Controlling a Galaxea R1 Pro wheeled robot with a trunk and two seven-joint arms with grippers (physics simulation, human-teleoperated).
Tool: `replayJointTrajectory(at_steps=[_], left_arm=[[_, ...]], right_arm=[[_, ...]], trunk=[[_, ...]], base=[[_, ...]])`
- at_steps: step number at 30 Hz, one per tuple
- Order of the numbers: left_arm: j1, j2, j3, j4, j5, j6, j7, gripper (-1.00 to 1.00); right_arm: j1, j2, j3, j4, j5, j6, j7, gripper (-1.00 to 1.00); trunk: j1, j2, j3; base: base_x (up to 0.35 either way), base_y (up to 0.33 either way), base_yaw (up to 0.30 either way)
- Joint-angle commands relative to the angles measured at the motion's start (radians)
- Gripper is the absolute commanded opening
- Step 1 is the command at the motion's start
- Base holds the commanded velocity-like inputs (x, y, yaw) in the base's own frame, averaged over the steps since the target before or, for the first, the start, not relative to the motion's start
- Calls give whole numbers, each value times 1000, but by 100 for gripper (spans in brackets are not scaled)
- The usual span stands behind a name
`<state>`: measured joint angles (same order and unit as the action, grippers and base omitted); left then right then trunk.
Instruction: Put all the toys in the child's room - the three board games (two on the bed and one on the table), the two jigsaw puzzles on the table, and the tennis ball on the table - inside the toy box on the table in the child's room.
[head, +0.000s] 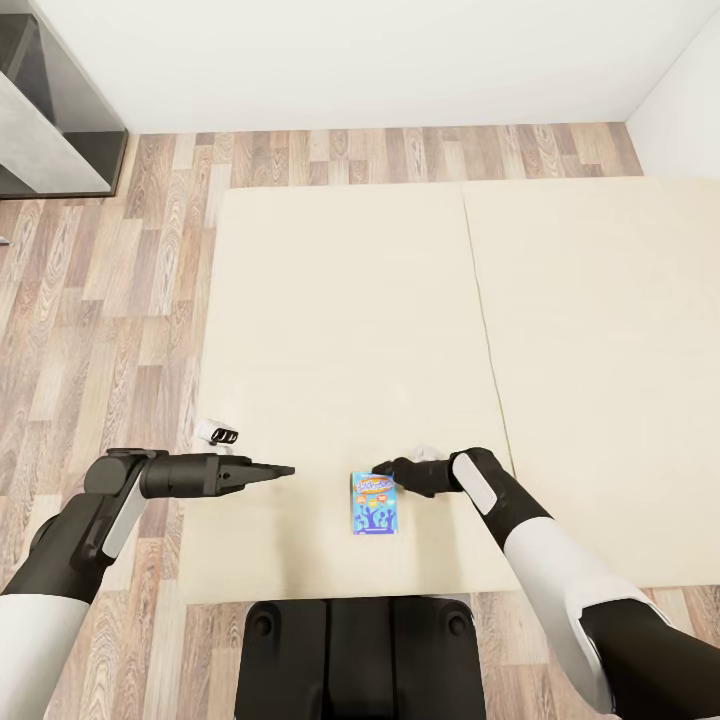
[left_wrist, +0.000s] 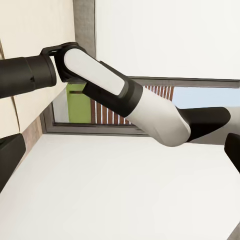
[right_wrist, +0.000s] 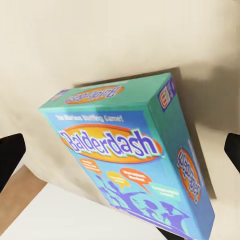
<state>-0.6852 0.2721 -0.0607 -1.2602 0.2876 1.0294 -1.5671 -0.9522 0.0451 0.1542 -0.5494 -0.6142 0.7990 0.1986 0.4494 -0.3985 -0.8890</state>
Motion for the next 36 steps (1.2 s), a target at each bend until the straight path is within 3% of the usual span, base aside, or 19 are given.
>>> replayJointTrajectory(at_steps=[1, 36], left_arm=[[0, 1, -2, 0, 1, 11, -4, 100], [0, 1, -2, 0, 1, 11, -4, 100]], right_arm=[[0, -1, 1, -1, 7, 2, 6, 100], [0, 9, 2, 0, 7, 2, 7, 100]], trunk=[[1, -2, -1], [1, -2, -1]], base=[[0, 0, 0], [0, 6, 0]])
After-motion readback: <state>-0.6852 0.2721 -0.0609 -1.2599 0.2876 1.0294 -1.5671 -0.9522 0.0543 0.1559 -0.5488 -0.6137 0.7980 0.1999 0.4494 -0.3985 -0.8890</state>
